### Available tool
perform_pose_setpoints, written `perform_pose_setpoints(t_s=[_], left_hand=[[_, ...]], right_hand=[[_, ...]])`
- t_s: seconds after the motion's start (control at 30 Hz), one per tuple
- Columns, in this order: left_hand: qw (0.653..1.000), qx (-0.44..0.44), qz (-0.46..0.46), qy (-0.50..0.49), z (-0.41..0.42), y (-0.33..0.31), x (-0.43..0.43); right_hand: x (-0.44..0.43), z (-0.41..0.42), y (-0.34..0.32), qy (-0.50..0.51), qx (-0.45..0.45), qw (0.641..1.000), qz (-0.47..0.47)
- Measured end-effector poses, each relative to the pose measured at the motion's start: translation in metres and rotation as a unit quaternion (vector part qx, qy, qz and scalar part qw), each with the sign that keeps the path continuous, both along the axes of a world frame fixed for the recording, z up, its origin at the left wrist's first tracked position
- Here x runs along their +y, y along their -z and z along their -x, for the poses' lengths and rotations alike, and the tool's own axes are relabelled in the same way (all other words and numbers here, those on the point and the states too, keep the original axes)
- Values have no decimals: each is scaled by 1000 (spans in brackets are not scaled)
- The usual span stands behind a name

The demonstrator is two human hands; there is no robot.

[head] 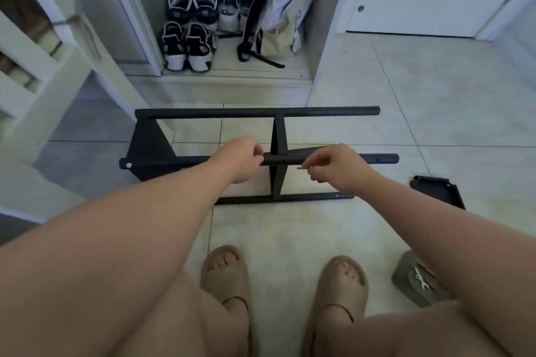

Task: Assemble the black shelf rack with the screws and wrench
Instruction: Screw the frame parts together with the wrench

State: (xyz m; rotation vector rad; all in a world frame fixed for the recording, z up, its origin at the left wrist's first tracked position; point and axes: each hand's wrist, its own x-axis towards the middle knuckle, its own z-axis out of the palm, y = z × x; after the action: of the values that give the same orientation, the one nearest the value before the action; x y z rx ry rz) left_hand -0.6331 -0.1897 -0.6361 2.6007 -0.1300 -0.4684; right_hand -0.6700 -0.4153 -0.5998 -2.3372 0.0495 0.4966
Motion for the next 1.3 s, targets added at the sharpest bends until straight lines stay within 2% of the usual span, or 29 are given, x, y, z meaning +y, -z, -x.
perform_pose_setpoints(t_s=[0.17,0.37,0.53,0.63,0.8,1.3], left_hand=[[999,-15,38,-25,-36,17,-11],[995,72,71,-6,-61,38,-23],[974,168,151,-23,-70,45,-31],[972,195,133,-5,-70,47,-35],[974,197,109,7,-68,45,-35],[974,189,128,3,-69,47,-34]], right_hand=[[11,-17,19,-30,15,999,-7],[14,-25,35,-10,-2,1000,-27],[15,-26,44,-5,-19,1000,-21],[16,-25,48,-9,-32,999,-16],[25,-23,56,-30,-54,998,5],[35,-24,68,-66,-139,987,53]])
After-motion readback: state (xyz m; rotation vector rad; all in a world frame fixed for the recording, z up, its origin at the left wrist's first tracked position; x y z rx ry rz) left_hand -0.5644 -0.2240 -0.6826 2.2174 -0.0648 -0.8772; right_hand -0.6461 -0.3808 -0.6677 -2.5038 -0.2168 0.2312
